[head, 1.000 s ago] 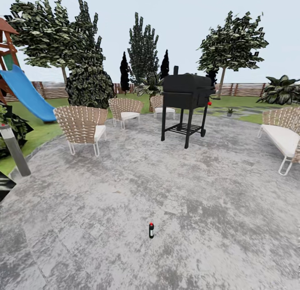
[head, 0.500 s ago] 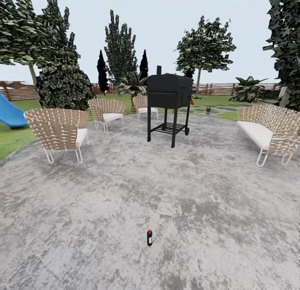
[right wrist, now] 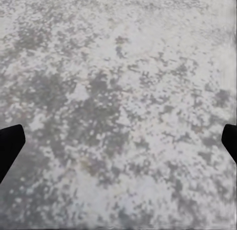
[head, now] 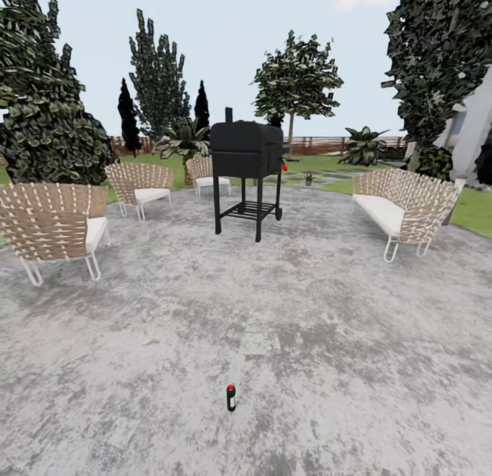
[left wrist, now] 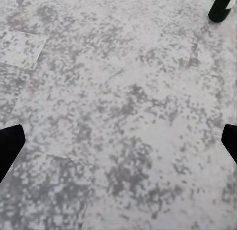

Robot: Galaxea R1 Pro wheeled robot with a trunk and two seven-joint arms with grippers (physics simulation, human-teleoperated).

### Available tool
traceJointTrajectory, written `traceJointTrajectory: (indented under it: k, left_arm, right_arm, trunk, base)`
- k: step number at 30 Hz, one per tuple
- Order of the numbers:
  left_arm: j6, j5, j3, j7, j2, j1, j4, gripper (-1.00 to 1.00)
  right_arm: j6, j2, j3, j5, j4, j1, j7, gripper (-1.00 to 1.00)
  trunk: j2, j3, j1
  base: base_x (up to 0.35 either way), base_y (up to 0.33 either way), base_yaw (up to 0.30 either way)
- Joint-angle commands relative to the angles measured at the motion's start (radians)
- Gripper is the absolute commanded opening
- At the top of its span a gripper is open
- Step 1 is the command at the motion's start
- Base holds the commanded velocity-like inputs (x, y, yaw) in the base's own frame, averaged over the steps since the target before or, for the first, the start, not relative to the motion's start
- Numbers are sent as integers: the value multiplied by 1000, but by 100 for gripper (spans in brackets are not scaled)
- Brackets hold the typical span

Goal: Pick up the pesticide atomizer in the garden and spray insectifuge to fully cover both potted plants in the garden.

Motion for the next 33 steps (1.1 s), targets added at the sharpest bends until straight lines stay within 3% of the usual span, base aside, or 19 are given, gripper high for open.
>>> traceJointTrajectory:
  k: [1, 13, 33]
  left_arm:
    - [-3, 1, 1, -1, 0, 0, 0, 100]
    - [-3, 1, 1, -1, 0, 1, 0, 100]
    - [-2, -4, 1, -1, 0, 1, -1, 100]
  right_arm:
    - [-3, 0, -1, 0, 1, -1, 0, 100]
    - [-3, 0, -1, 0, 1, -1, 0, 100]
    - [-4, 4, 2, -3, -2, -1, 5, 100]
  trunk:
    - [0, -1, 0]
    - [0, -1, 0]
    - [0, -1, 0]
  base:
    - [0, 0, -300]
    - [0, 185, -289]
    - [0, 16, -32]
